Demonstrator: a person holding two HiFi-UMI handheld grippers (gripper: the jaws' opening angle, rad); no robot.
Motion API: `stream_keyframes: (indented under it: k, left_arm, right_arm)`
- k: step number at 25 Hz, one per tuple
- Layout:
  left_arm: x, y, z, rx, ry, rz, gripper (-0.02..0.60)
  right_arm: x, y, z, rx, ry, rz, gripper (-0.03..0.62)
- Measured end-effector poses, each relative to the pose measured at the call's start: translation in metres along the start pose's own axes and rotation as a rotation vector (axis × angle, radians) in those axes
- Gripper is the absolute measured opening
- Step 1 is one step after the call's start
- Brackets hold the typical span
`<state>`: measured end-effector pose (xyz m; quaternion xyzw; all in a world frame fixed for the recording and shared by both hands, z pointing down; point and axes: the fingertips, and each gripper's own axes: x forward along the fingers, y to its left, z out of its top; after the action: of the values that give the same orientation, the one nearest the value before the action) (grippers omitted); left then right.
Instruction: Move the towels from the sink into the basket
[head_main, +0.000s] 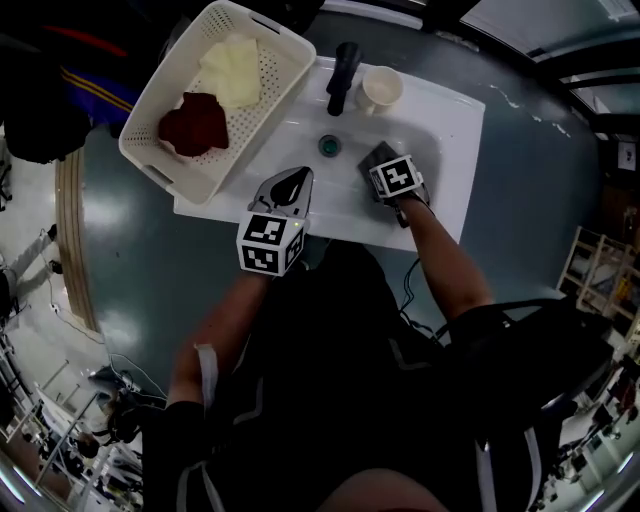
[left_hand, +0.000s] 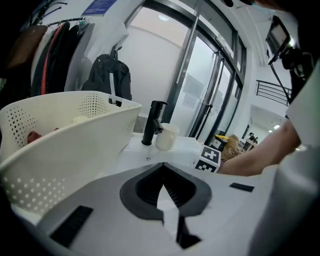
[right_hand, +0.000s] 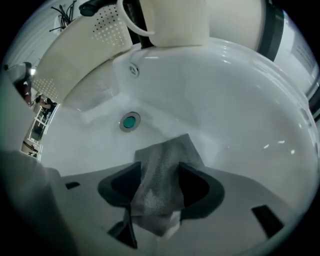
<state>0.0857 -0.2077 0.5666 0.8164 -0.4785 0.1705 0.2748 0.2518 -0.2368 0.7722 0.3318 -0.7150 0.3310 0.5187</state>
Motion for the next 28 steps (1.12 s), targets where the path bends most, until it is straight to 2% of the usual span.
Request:
stream_keyframes:
  k: [1, 7, 9, 13, 18, 28]
  left_arm:
    - [0.0, 0.0, 0.0, 0.0, 0.002, 0.002, 0.008]
    - [-0.013, 0.003, -0.003, -0.003, 0.002, 0.022, 0.008]
    - [-0.022, 0.004, 0.0, -0.006, -0.01, 0.026, 0.008]
    - [-0.041, 0.011, 0.009, 0.005, -0.045, 0.021, 0.008]
    - [-0.072, 0.012, 0.023, 0.018, -0.104, -0.001, 0.008]
    - [-0.156, 0.033, 0.051, 0.038, -0.247, -0.013, 0.008]
  right_arm:
    - [0.003, -0.001, -0.001, -0.004, 0.004, -0.013, 0.246]
    - [0.002, -0.014, -0.002, -0.058, 0.05, -0.134, 0.112]
    - [0.001, -0.015, -0.003, -0.035, 0.046, -0.134, 0.065]
    - [-0.006, 0.002, 0.007, 0.024, -0.001, -0.08, 0.057]
    - [-0.047, 0.039, 0.034, -0.002, -0.101, -0.054, 0.054]
    - [-0.151, 0.134, 0.1, -0.088, -0.374, 0.01, 0.054]
